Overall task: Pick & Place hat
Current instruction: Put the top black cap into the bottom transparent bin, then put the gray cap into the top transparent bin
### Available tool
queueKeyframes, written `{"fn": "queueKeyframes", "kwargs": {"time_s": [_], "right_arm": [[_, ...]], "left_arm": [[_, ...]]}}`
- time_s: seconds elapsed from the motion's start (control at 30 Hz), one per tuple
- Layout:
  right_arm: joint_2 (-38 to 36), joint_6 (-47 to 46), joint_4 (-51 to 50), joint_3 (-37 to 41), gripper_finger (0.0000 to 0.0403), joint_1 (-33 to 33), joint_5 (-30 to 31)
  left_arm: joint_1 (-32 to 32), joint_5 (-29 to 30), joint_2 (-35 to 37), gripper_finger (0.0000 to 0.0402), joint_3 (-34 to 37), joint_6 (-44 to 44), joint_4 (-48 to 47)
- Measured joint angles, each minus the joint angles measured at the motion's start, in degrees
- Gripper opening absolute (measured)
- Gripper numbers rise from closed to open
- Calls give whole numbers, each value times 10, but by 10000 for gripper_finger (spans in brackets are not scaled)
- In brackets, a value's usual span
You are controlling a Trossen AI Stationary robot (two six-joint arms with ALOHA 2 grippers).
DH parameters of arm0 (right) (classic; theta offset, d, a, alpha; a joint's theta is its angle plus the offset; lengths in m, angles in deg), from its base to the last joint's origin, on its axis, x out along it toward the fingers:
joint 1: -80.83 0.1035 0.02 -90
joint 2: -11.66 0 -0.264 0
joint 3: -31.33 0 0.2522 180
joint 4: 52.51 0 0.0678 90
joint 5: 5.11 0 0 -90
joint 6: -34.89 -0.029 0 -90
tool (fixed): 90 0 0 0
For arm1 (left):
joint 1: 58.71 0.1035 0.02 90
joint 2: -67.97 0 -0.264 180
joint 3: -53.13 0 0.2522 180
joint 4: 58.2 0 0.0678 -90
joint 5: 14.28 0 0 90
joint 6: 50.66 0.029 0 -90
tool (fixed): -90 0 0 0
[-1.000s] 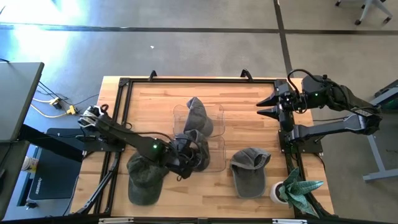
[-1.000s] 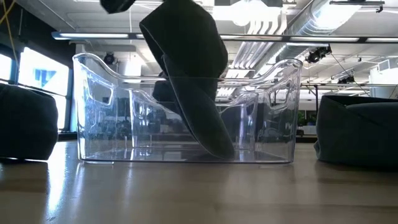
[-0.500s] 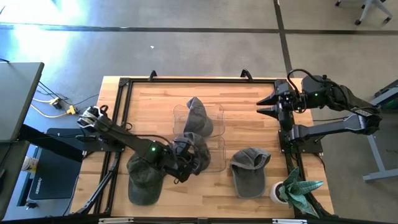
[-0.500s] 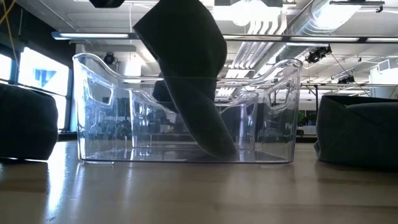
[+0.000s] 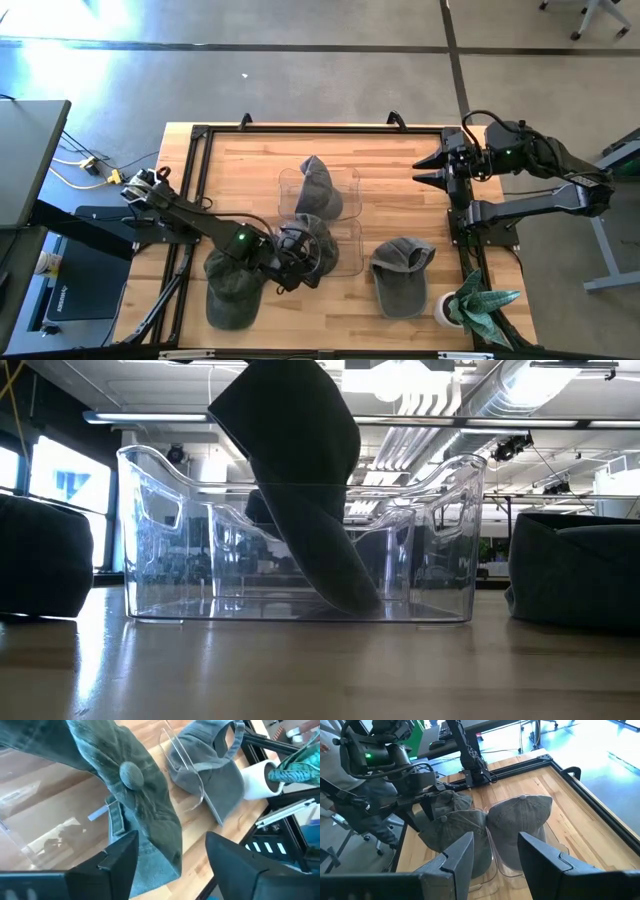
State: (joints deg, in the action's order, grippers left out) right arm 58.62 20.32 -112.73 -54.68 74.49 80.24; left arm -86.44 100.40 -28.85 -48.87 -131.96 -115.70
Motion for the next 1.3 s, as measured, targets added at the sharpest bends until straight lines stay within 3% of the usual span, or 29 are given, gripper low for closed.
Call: {"fn": "queueKeyframes", "kwargs": {"time_s": [0.4, 0.57, 0.7, 0.93, 1.1, 1.3], "right_arm": [[0, -4, -3, 0, 149, 0, -4], [0, -5, -27, 0, 149, 0, -37], [0, -12, -66, 0, 149, 0, -62], [19, -5, -82, 0, 149, 17, -148], [59, 3, -99, 0, 149, 76, -150], [130, -31, -160, 0, 168, 148, -71]], "left_arm": [[0, -4, 60, 238, 0, 33, -51], [0, -8, 84, 238, 0, 0, -95], [0, 64, 94, 230, 0, 33, -37], [11, 179, 86, 203, -1, 223, 164], [54, 143, 84, 187, 0, 211, 168], [114, 12, 86, 175, 0, 300, 165]]}}
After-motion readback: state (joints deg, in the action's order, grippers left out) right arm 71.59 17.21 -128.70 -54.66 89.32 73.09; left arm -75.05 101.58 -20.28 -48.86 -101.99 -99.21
